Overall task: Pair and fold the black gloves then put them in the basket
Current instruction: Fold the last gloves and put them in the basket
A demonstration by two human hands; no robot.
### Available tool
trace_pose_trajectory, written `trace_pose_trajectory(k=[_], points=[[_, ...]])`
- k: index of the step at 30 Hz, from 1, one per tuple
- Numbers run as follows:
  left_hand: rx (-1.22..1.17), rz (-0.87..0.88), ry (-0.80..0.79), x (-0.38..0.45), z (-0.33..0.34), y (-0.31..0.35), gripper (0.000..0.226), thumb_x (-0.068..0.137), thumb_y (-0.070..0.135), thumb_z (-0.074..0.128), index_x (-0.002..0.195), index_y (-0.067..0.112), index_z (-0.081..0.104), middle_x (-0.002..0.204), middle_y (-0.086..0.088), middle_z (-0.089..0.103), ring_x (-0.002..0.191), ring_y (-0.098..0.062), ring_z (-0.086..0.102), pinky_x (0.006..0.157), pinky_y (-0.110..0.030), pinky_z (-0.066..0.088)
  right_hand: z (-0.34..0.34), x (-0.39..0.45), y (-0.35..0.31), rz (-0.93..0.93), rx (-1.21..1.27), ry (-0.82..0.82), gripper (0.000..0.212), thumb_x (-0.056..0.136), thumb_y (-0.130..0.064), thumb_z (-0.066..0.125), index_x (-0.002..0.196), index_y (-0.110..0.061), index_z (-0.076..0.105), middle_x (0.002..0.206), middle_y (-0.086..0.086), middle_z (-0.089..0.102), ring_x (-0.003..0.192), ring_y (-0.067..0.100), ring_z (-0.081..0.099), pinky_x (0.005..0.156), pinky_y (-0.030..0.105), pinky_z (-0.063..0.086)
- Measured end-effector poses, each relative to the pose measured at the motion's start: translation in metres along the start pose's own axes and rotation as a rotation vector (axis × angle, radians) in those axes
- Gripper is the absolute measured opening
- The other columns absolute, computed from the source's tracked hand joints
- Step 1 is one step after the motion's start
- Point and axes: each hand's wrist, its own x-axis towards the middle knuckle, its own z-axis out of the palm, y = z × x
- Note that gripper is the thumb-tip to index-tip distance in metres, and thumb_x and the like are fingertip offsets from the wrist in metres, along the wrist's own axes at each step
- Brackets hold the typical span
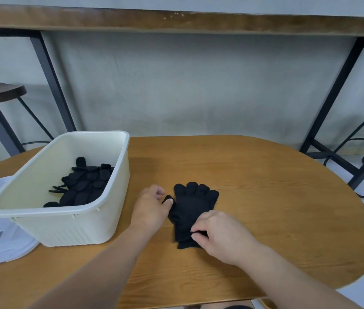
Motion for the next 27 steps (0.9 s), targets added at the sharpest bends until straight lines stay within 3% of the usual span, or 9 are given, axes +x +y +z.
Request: trace_pose_trajectory(k=[2,4,7,10,27], points=[[-0.064,0.116,-0.104,-0.014,-0.005,-0.003,0.020,0.087,0.015,0.063,0.099,0.032,0.059,0.109,0.014,0.049,0.092,-0.003,0.051,0.068,-0.010,0.035,0.000,0.003,0.002,0.020,0.013,-0.004,0.026,0.098,-0.037,0.048,0.112,-0.030,0.070,0.110,-0.015,0.066,0.108,0.007,0.056,0.089,0.029,0.050],[-0.108,0.199,-0.275,-0.026,-0.009,-0.010,0.032,0.084,0.012,0.064,0.105,0.035,0.060,0.116,0.020,0.046,0.106,0.000,0.048,0.081,-0.010,0.037,0.000,0.004,0.003,0.022,0.006,-0.012,0.027,0.098,-0.033,0.050,0.119,-0.030,0.067,0.116,-0.013,0.065,0.112,0.008,0.055,0.092,0.028,0.049],[0.025,0.274,-0.453,-0.037,-0.009,-0.020,0.046,0.076,0.034,0.076,0.117,0.041,0.055,0.123,0.026,0.039,0.118,0.004,0.037,0.099,-0.016,0.032,-0.001,0.004,0.003,0.023,-0.021,-0.037,0.033,0.096,-0.028,0.050,0.127,-0.032,0.062,0.123,-0.011,0.062,0.118,0.010,0.053,0.096,0.030,0.048],[0.127,0.322,-0.423,-0.042,-0.007,-0.022,0.054,0.073,0.048,0.076,0.122,0.042,0.053,0.122,0.026,0.036,0.118,0.005,0.030,0.100,-0.015,0.025,-0.002,0.003,0.000,0.016,-0.039,-0.052,0.032,0.097,-0.029,0.049,0.125,-0.032,0.064,0.123,-0.011,0.062,0.118,0.010,0.053,0.095,0.031,0.048],[0.194,0.324,-0.390,-0.048,-0.002,-0.018,0.051,0.076,0.046,0.075,0.121,0.042,0.051,0.122,0.024,0.033,0.115,0.000,0.031,0.101,-0.021,0.033,-0.002,-0.016,-0.007,-0.093,-0.178,0.009,0.035,0.096,-0.035,0.042,0.116,-0.028,0.070,0.098,-0.008,0.058,0.096,0.010,0.047,0.079,0.025,0.044]])
